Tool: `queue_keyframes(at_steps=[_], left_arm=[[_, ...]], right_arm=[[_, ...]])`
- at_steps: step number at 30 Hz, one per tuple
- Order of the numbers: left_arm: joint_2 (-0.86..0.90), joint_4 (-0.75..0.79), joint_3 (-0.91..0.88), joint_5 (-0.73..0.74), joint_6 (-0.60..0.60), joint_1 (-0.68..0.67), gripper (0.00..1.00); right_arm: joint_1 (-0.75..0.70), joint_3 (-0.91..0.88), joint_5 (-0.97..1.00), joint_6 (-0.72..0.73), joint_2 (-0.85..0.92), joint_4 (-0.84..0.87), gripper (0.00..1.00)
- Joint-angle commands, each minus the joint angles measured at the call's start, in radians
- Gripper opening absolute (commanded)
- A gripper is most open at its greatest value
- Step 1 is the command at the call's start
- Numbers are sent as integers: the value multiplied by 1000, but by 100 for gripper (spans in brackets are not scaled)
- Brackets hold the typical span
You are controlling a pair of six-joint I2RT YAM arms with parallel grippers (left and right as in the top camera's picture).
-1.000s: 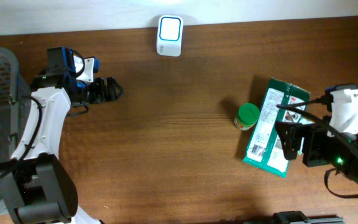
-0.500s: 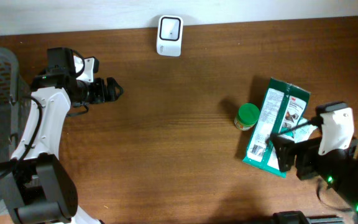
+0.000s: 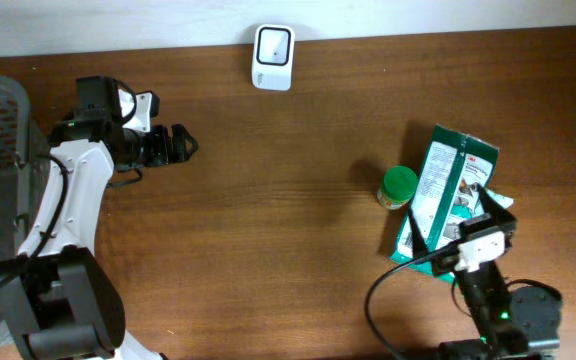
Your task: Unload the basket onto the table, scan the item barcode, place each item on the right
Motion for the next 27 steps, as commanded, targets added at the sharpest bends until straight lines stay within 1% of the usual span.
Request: queue_keyframes(at_steps=[1, 3, 8, 9, 14, 27], left_arm=[[0, -1, 0, 1, 8, 0, 99], [0, -1, 0, 1, 8, 0, 99], [0, -1, 0, 0, 8, 0, 99], [0, -1, 0, 1, 8, 0, 99], [0, -1, 0, 1, 8, 0, 99], [0, -1, 0, 1, 8, 0, 99]], right_arm=[[35, -102, 2, -147, -35, 69, 98], [41, -167, 2, -183, -62, 85, 98], [41, -331, -18, -182, -165, 187, 98], [40, -354, -15, -183, -195, 179, 98], [39, -354, -10, -182, -192, 106, 98], [39, -354, -10, -182, -191, 107, 98]])
